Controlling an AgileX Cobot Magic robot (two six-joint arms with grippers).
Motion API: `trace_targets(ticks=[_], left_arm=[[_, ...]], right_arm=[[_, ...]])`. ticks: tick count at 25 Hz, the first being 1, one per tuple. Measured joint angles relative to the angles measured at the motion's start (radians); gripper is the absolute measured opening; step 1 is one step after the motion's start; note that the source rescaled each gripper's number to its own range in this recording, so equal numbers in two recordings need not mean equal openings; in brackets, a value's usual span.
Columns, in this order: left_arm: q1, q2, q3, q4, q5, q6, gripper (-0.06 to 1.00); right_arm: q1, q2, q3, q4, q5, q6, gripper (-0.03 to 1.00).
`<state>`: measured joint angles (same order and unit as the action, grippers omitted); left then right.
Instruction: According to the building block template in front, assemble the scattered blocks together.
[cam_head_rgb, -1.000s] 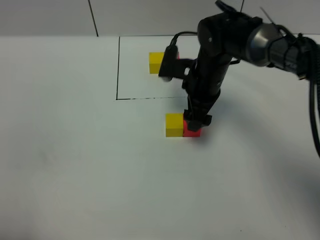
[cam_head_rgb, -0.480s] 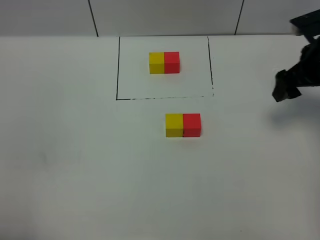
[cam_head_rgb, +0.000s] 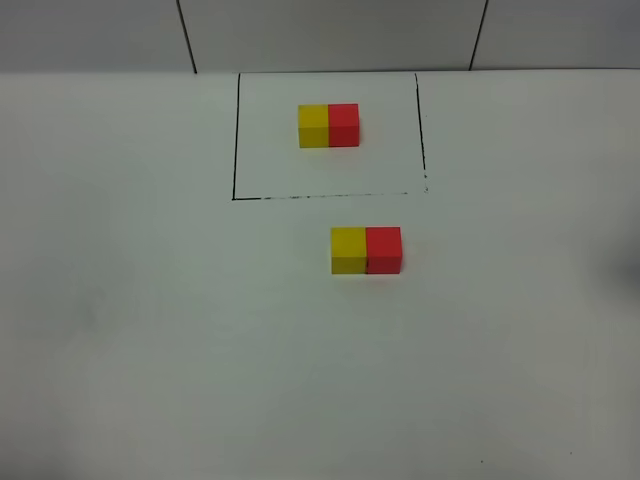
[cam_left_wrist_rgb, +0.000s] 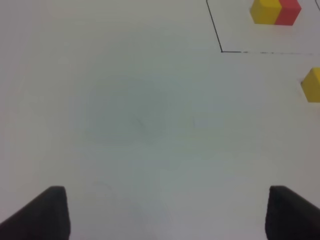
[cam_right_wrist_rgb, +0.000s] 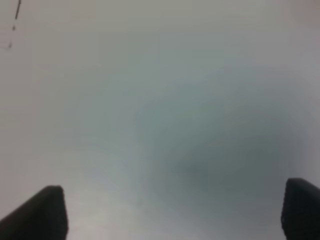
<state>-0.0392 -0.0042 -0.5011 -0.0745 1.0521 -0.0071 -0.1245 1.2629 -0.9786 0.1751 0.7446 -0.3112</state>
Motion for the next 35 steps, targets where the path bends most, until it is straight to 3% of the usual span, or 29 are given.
trace_targets(ticks=[5,20,35], left_arm=[[0.000,0.000,0.000,0.000,0.000,0.000,0.80],[0.000,0.000,0.000,0.000,0.000,-0.003,0.80],[0.000,0.000,0.000,0.000,0.000,-0.002,0.80]], right_arm=[[0.000,-0.133,0.050,-0.014,0.074,0.100,1.00],[0.000,-0.743,0.237,-0.053,0.319,0.244,1.00],[0.000,-1.164,0.476,-0.034,0.333,0.273,1.00]])
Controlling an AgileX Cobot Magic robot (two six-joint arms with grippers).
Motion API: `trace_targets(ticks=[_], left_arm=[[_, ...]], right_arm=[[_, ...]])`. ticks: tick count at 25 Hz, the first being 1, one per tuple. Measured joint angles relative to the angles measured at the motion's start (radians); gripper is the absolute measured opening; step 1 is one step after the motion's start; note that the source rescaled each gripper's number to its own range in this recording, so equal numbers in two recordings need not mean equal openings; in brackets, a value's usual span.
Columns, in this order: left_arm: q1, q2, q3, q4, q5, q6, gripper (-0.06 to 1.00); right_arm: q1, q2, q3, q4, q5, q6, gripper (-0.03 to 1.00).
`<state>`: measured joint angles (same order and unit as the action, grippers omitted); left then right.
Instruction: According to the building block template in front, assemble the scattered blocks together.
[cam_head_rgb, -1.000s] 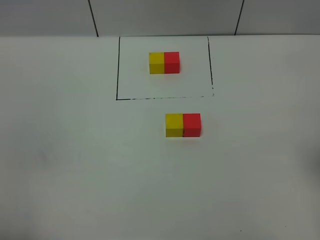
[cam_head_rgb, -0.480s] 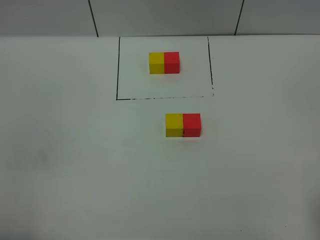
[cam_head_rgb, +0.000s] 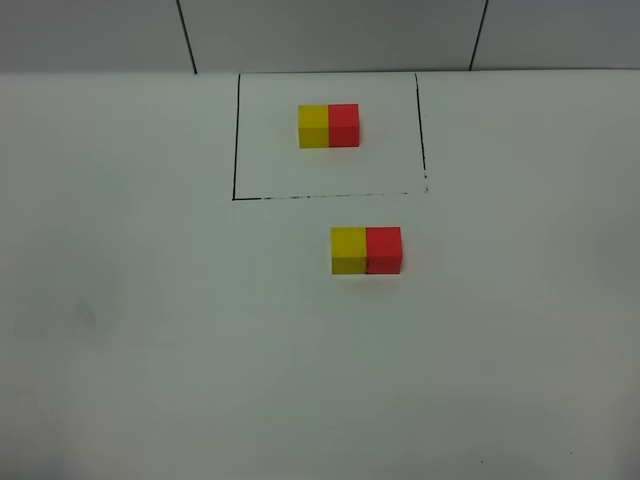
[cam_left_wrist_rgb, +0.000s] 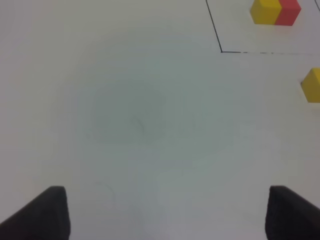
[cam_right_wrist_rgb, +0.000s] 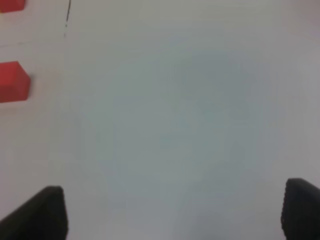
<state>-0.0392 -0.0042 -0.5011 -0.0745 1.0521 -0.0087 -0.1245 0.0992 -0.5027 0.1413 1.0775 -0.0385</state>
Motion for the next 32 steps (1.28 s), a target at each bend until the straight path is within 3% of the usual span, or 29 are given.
trace_targets(ticks=[20,32], left_arm=[[0.000,0.000,0.000,0.000,0.000,0.000,0.80],[0.000,0.000,0.000,0.000,0.000,0.000,0.80]], right_arm=[[0.078,-0.103,0.010,0.004,-0.018,0.023,0.98],[0.079,-0.103,0.010,0.003,-0.018,0.026,0.98]])
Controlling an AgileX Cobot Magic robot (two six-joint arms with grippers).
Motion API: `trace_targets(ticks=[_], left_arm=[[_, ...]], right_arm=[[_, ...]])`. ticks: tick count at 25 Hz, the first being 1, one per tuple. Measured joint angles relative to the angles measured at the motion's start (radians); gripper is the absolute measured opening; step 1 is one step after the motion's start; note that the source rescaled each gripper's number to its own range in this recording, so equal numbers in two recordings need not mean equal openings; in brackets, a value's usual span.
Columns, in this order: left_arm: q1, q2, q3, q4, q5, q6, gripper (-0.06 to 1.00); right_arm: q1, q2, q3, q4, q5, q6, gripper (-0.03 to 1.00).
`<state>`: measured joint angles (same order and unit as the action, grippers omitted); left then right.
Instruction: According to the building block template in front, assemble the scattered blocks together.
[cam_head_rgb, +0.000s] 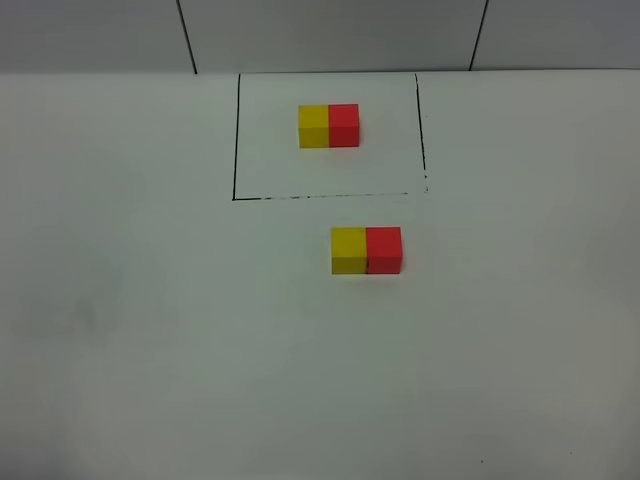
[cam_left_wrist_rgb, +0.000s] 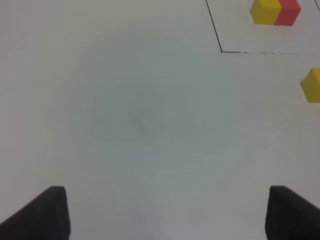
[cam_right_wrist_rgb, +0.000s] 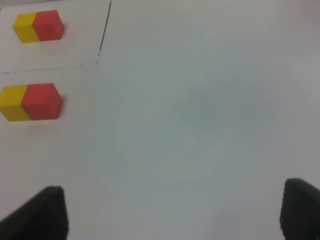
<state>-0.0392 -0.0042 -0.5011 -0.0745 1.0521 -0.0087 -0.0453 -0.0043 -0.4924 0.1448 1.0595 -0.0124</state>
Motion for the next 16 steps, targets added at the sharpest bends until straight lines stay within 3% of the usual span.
trace_targets(ticks=[16], left_arm=[[0.000,0.000,0.000,0.000,0.000,0.000,0.80]], right_arm=[[0.000,0.000,0.000,0.001,0.000,0.000,0.98]])
